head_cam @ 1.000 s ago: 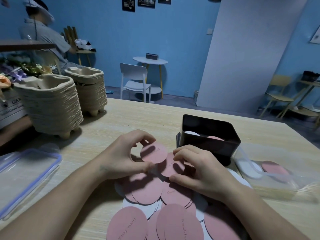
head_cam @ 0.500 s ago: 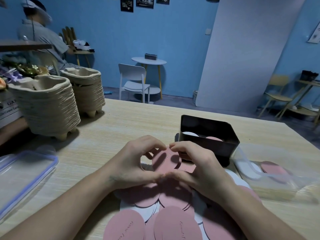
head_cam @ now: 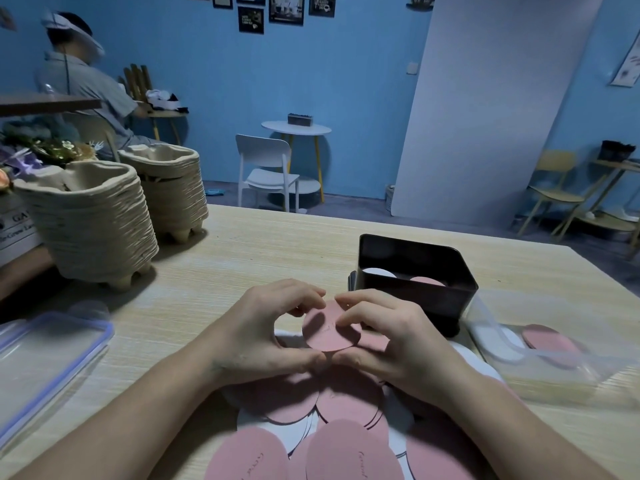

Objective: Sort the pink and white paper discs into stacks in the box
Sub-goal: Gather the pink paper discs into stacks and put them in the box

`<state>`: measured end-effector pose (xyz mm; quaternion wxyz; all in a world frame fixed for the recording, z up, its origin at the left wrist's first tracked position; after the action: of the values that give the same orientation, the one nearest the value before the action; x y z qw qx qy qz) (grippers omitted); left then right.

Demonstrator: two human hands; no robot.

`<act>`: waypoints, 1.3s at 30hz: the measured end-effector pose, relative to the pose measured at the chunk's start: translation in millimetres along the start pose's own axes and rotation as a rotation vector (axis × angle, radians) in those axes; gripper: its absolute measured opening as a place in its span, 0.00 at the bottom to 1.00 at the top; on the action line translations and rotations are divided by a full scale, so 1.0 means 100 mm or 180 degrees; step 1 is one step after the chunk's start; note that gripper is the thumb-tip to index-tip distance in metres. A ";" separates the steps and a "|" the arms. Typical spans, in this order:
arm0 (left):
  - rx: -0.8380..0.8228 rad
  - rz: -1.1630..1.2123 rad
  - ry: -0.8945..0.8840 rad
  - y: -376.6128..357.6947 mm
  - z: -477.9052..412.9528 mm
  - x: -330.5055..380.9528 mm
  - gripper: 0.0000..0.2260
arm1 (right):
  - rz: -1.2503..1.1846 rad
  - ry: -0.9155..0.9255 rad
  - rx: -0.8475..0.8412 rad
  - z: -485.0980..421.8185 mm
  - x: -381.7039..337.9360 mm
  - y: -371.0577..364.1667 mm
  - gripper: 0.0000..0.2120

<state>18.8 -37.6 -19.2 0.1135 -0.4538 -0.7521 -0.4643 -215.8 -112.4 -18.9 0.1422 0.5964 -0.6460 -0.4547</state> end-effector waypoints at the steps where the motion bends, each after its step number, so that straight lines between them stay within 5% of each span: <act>1: -0.0021 0.0031 0.0067 0.02 0.01 -0.01 0.22 | -0.0024 -0.0037 0.0032 0.01 0.00 0.01 0.16; 25: -0.0210 -0.0322 -0.0028 0.02 0.00 0.04 0.14 | 0.0141 -0.0088 -0.0191 0.00 -0.05 0.04 0.14; 39: -0.1000 -0.0444 0.0776 0.16 0.05 0.04 0.25 | 0.0154 -0.0104 -0.0251 0.01 -0.02 0.06 0.15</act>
<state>30.4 -28.4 -10.2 0.0991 -0.3533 -0.6808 -0.6340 -220.0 -110.6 -13.6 0.1660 0.5670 -0.6441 -0.4859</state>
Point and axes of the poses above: each hand's wrist, its own z-axis away from the middle knuckle, its own y-axis out of the back of the hand, x = y × z, the point moved 1 cm from there along -z, towards the middle knuckle, and after that the axes turned 4 degrees about z, right-handed, at the moved point
